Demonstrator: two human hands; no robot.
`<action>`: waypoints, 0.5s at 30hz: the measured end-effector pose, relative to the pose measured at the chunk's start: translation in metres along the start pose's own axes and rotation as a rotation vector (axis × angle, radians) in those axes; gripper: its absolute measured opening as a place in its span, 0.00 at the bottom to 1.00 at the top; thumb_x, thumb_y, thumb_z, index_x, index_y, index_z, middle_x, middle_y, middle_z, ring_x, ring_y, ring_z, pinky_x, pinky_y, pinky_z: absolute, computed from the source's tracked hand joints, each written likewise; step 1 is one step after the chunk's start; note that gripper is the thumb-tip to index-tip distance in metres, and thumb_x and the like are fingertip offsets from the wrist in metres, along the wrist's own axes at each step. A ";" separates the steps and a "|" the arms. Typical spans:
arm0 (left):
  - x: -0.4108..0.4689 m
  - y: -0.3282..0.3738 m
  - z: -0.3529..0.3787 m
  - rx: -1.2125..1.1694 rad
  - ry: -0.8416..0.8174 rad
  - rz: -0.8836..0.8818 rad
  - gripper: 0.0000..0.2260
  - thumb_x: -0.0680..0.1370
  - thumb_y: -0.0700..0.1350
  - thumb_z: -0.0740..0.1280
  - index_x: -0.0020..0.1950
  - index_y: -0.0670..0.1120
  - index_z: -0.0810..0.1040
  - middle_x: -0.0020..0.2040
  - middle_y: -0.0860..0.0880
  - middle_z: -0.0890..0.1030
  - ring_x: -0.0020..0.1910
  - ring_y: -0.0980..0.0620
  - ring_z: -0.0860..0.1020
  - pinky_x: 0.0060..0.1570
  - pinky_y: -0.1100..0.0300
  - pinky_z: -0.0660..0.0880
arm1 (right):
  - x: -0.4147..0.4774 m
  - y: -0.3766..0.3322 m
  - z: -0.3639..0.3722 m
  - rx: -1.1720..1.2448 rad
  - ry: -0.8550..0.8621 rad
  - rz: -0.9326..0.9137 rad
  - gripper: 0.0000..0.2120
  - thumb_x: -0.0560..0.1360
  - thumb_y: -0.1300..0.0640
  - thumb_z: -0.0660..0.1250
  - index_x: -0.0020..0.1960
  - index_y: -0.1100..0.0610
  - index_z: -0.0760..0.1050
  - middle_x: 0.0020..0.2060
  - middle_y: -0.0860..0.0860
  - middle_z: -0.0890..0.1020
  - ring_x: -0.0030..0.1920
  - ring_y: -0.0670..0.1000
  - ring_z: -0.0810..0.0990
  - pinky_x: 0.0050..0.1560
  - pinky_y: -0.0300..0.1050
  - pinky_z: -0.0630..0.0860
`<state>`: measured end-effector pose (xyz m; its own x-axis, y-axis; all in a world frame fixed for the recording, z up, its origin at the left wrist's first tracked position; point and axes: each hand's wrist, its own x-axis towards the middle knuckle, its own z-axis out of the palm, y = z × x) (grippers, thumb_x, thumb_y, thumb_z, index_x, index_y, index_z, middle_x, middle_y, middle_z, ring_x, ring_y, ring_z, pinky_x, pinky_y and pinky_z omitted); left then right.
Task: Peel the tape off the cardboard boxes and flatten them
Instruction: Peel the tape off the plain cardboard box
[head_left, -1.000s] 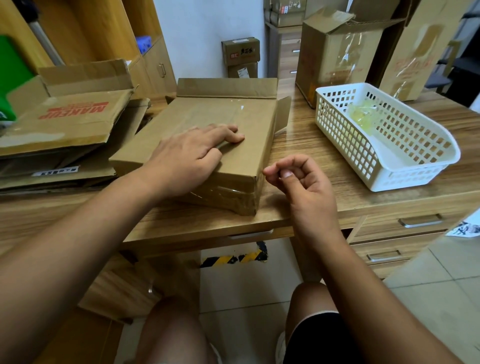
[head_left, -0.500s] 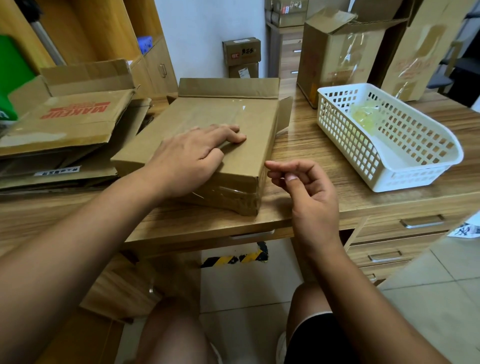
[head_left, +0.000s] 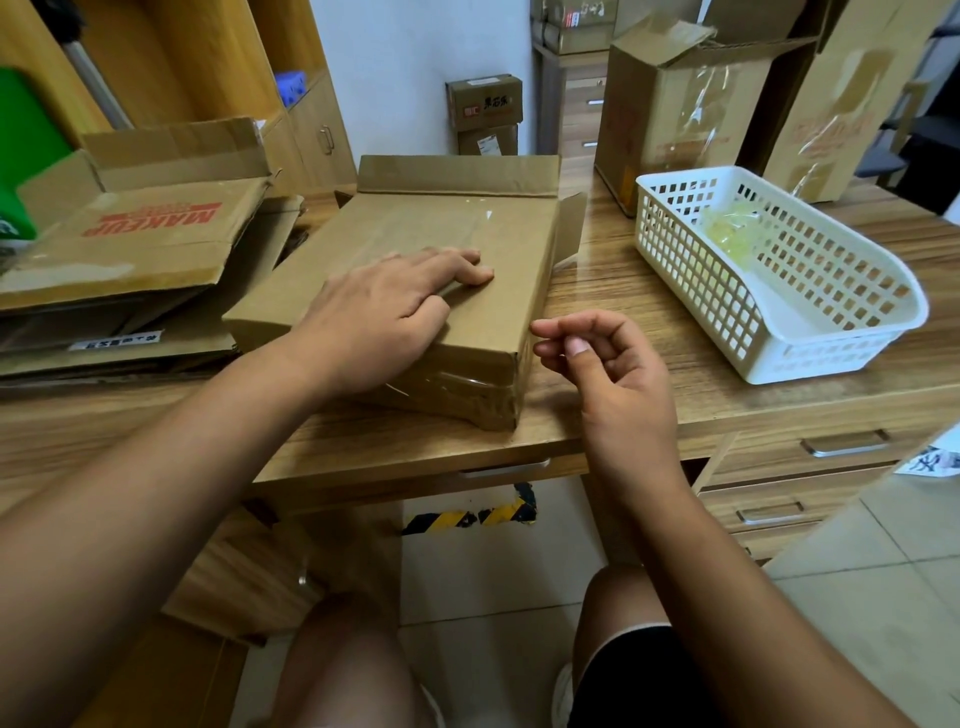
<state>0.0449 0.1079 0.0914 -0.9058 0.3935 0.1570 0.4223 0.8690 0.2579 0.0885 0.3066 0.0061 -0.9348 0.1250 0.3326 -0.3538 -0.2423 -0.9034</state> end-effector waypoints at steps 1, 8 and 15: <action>0.000 0.000 0.000 0.001 0.001 0.002 0.25 0.76 0.52 0.49 0.73 0.63 0.66 0.76 0.63 0.65 0.72 0.59 0.64 0.66 0.53 0.64 | 0.001 0.000 0.000 -0.001 -0.007 0.005 0.10 0.83 0.69 0.59 0.53 0.58 0.76 0.48 0.53 0.86 0.51 0.49 0.84 0.56 0.43 0.80; 0.000 0.000 0.000 -0.008 0.000 -0.005 0.25 0.76 0.52 0.50 0.72 0.64 0.67 0.76 0.64 0.65 0.73 0.58 0.64 0.68 0.50 0.64 | 0.000 0.000 -0.002 -0.005 -0.042 0.006 0.10 0.83 0.69 0.58 0.52 0.58 0.76 0.44 0.52 0.85 0.49 0.49 0.84 0.55 0.42 0.79; 0.000 -0.002 0.000 -0.004 -0.001 -0.002 0.25 0.76 0.52 0.50 0.73 0.64 0.67 0.76 0.64 0.65 0.72 0.57 0.65 0.65 0.51 0.65 | 0.001 0.001 -0.001 0.023 -0.004 0.007 0.12 0.84 0.69 0.56 0.54 0.58 0.76 0.51 0.53 0.86 0.51 0.48 0.83 0.54 0.41 0.79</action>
<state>0.0441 0.1065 0.0907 -0.9065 0.3925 0.1557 0.4210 0.8684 0.2619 0.0877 0.3075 0.0054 -0.9373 0.1193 0.3276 -0.3480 -0.2649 -0.8993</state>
